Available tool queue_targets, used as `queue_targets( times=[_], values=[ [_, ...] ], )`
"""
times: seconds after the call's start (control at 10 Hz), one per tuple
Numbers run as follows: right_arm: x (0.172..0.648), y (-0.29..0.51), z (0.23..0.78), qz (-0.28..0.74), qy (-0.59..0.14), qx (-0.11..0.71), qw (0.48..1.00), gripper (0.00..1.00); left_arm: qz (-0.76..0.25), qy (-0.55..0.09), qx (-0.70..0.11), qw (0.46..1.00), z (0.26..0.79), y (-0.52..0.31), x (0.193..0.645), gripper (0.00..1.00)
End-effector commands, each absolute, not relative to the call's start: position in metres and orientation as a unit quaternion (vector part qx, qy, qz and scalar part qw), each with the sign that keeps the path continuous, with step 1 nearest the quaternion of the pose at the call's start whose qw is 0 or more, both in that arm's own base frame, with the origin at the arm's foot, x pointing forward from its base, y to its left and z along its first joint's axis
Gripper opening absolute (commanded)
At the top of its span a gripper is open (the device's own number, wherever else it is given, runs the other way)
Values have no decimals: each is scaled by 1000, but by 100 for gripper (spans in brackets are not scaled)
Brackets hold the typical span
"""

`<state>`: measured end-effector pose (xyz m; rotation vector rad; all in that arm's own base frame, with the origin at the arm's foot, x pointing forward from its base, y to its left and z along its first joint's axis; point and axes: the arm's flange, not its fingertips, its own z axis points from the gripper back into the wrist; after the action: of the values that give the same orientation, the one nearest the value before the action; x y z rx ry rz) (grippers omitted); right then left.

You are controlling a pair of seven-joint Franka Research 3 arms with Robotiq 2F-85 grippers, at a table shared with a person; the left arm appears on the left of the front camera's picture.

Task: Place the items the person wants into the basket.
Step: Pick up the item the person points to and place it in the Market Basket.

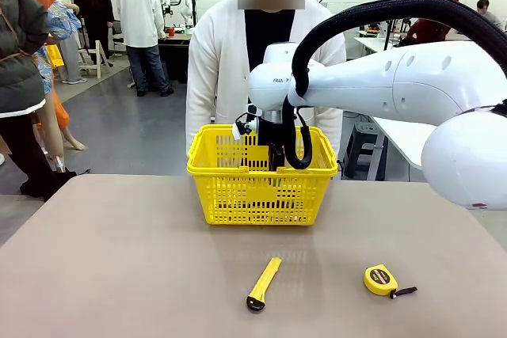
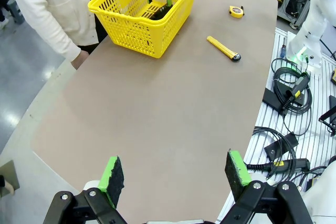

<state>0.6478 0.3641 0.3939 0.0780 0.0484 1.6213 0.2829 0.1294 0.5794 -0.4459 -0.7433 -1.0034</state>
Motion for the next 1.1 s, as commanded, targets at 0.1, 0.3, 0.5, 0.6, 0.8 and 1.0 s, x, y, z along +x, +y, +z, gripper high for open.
queue_targets(
  times=[0.1,0.3,0.5,0.6,0.8,1.0],
  values=[
    [655,372,399,732,27,38,679,100,-470,-352,-212,781,579,131,282,100],
    [652,372,402,733,28,35,679,100,-470,-352,-212,781,579,131,282,100],
    [640,367,412,722,33,37,690,100,-470,-352,-212,781,579,131,282,100],
    [623,356,426,712,27,32,701,100,-470,-352,-212,781,579,131,282,100],
    [574,313,457,678,11,21,735,100,-470,-352,-212,781,579,131,282,100],
    [512,254,481,643,-14,24,765,100,-470,-352,-212,781,579,131,282,100]
  ],
)
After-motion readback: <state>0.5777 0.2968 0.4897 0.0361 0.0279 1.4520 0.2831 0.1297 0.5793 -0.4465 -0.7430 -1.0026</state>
